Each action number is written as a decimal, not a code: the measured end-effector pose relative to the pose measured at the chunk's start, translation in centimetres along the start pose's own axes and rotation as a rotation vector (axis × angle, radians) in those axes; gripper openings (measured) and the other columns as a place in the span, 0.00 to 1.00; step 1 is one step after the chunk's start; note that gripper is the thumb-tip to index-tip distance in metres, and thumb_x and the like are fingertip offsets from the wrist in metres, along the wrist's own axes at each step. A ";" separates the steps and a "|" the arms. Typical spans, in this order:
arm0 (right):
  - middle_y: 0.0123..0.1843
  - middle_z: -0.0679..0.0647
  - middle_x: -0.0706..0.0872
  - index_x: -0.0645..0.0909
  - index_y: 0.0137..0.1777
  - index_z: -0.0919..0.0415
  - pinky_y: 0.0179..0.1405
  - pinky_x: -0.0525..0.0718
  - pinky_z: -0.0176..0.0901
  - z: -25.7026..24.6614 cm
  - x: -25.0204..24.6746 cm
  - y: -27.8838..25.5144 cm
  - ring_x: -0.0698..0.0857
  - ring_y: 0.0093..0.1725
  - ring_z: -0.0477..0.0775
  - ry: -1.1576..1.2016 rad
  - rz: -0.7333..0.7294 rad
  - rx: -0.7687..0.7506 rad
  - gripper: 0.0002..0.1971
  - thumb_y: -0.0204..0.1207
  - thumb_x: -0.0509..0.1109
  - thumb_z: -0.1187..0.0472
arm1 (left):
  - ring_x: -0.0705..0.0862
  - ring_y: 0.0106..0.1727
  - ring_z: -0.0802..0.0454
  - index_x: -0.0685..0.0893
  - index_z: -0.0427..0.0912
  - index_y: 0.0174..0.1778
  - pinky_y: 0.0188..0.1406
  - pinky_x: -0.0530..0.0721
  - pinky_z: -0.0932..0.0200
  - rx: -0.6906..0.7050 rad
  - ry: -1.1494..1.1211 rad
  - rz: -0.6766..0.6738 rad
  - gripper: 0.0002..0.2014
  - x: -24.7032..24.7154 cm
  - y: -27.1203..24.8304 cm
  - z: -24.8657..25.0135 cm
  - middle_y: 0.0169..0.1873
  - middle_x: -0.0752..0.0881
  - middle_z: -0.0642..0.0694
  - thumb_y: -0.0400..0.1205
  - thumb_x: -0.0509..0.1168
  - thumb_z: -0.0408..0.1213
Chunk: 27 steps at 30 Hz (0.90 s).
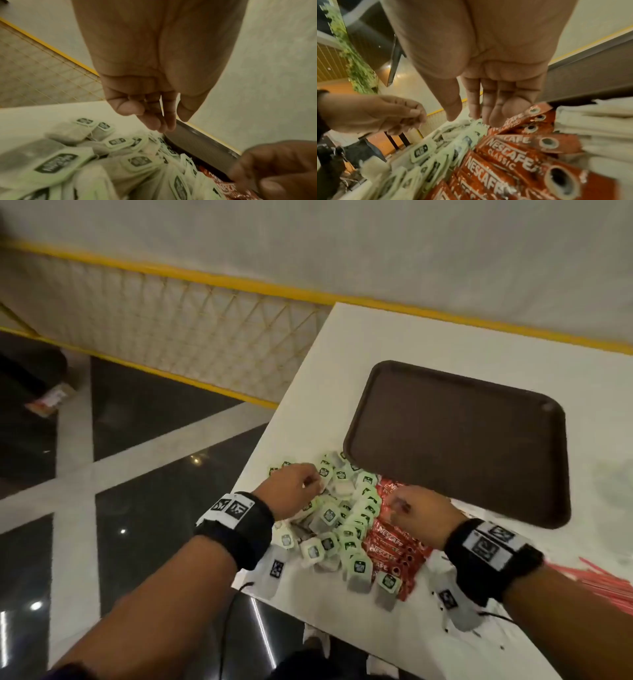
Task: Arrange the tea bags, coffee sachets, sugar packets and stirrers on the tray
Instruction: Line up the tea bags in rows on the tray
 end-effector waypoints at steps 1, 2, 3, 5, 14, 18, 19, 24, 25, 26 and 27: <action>0.62 0.50 0.82 0.80 0.65 0.50 0.59 0.79 0.43 -0.1 0.4 0.9 0.82 0.58 0.48 -0.034 0.017 0.021 0.18 0.77 0.70 0.45 | 0.83 0.47 0.48 0.83 0.43 0.48 0.50 0.82 0.48 0.020 -0.011 -0.009 0.09 0.4 0.7 0.1 0.46 0.86 0.47 0.86 0.62 0.43; 0.65 0.52 0.79 0.77 0.70 0.51 0.62 0.78 0.44 -0.1 0.7 1.7 0.80 0.62 0.52 -0.092 0.025 0.058 0.25 0.75 0.72 0.43 | 0.83 0.47 0.48 0.83 0.45 0.48 0.48 0.81 0.51 0.047 -0.007 -0.009 0.08 0.5 1.3 0.2 0.46 0.86 0.48 0.86 0.62 0.44; 0.67 0.53 0.77 0.75 0.72 0.52 0.64 0.76 0.46 -0.2 1.2 2.3 0.79 0.65 0.54 -0.123 0.015 0.078 0.30 0.73 0.74 0.41 | 0.83 0.47 0.49 0.83 0.46 0.48 0.47 0.80 0.53 0.074 0.006 -0.027 0.08 0.9 1.8 0.6 0.47 0.85 0.49 0.86 0.62 0.44; 0.67 0.54 0.75 0.74 0.73 0.52 0.65 0.76 0.48 -0.7 2.1 2.9 0.77 0.66 0.56 -0.177 -0.005 0.107 0.36 0.68 0.76 0.37 | 0.83 0.47 0.50 0.84 0.47 0.49 0.47 0.79 0.54 0.109 0.021 -0.078 0.09 1.7 2.6 1.1 0.47 0.85 0.49 0.86 0.62 0.45; 0.46 0.46 0.80 0.76 0.46 0.51 0.40 0.74 0.44 -2.2 2.3 3.5 0.77 0.47 0.50 -0.108 0.076 0.094 0.18 0.65 0.82 0.49 | 0.84 0.45 0.49 0.84 0.42 0.47 0.46 0.81 0.52 0.239 0.014 -0.173 0.09 1.9 4.4 2.0 0.45 0.86 0.49 0.86 0.62 0.43; 0.40 0.46 0.82 0.77 0.44 0.51 0.42 0.82 0.46 -2.3 2.4 3.1 0.81 0.42 0.50 0.038 0.071 0.115 0.09 0.71 0.76 0.60 | 0.81 0.41 0.54 0.82 0.46 0.43 0.42 0.76 0.57 0.278 -0.018 -0.172 0.08 1.6 5.0 2.3 0.41 0.84 0.50 0.86 0.62 0.42; 0.40 0.46 0.82 0.77 0.45 0.51 0.42 0.83 0.47 -2.3 2.2 3.0 0.81 0.41 0.50 0.050 0.076 0.113 0.09 0.72 0.75 0.60 | 0.81 0.41 0.54 0.82 0.49 0.42 0.42 0.75 0.57 0.292 -0.023 -0.176 0.08 1.6 5.0 2.4 0.41 0.83 0.51 0.86 0.62 0.42; 0.43 0.46 0.83 0.77 0.49 0.49 0.42 0.80 0.42 -2.6 -0.9 2.1 0.82 0.43 0.48 0.095 0.099 0.080 0.10 0.72 0.74 0.59 | 0.81 0.47 0.58 0.82 0.49 0.50 0.47 0.78 0.60 0.353 -0.073 -0.200 0.06 0.9 5.2 4.0 0.50 0.83 0.53 0.87 0.61 0.43; 0.43 0.46 0.84 0.77 0.48 0.48 0.39 0.80 0.40 -3.0 -2.0 1.9 0.82 0.42 0.46 0.104 0.104 0.057 0.10 0.72 0.74 0.59 | 0.81 0.50 0.58 0.83 0.48 0.55 0.49 0.79 0.61 0.358 -0.089 -0.209 0.07 0.6 5.3 4.6 0.52 0.83 0.53 0.87 0.61 0.44; 0.41 0.46 0.84 0.77 0.47 0.47 0.37 0.78 0.36 -3.3 -3.2 1.8 0.82 0.40 0.43 0.110 0.113 0.032 0.09 0.72 0.75 0.58 | 0.81 0.54 0.58 0.82 0.47 0.60 0.52 0.79 0.64 0.364 -0.114 -0.219 0.10 0.4 5.4 5.3 0.56 0.83 0.52 0.88 0.60 0.44; 0.40 0.46 0.84 0.77 0.46 0.47 0.35 0.77 0.31 -3.7 -4.6 1.8 0.82 0.39 0.40 0.116 0.121 0.009 0.09 0.72 0.75 0.58 | 0.80 0.57 0.59 0.81 0.46 0.65 0.54 0.78 0.66 0.365 -0.146 -0.233 0.13 0.1 5.6 6.1 0.59 0.82 0.52 0.88 0.59 0.45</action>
Point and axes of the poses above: each hand's wrist, its own y-axis towards the middle knuckle, its own x-axis out of the palm, z = x × y, the point moved 10 cm from there along y, towards the middle knuckle
